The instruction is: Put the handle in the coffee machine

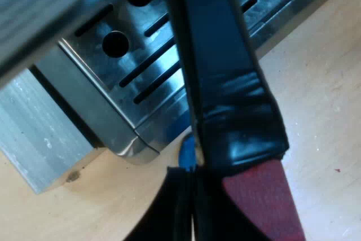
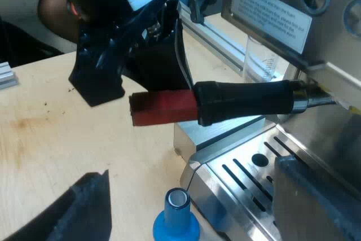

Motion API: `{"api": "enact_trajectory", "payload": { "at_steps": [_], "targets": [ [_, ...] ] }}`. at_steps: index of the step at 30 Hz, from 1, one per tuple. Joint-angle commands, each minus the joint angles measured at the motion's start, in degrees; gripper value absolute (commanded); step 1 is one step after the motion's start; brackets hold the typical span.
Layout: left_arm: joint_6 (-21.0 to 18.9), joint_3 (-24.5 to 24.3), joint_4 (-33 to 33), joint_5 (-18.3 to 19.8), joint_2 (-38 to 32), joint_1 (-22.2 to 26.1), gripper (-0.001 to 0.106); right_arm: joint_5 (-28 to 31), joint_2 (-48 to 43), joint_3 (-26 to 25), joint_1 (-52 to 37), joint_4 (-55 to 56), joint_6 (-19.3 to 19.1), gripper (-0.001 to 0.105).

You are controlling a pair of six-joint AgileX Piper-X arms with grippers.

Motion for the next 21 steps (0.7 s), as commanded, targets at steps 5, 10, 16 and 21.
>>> {"api": "enact_trajectory", "payload": {
  "at_steps": [5,10,16,21],
  "targets": [
    [-5.02,-0.44,0.00,7.16,-0.30,-7.66,0.000,-0.20,-4.90,-0.59,0.08,1.65,0.26,0.063],
    [-8.08,-0.44,0.00,7.72,-0.30,-10.25,0.000,-0.20,-7.57,-0.59,0.08,7.44,0.26,0.063],
    [-10.81,-0.44,-0.29,9.22,-0.30,-11.49,0.000,-1.00,-8.69,-0.59,0.08,8.17,-0.25,0.063],
    [-11.91,-0.44,-0.27,9.87,-0.30,-11.49,0.000,-3.19,-8.96,-0.59,0.08,8.18,-0.68,0.063]
  ]
}}
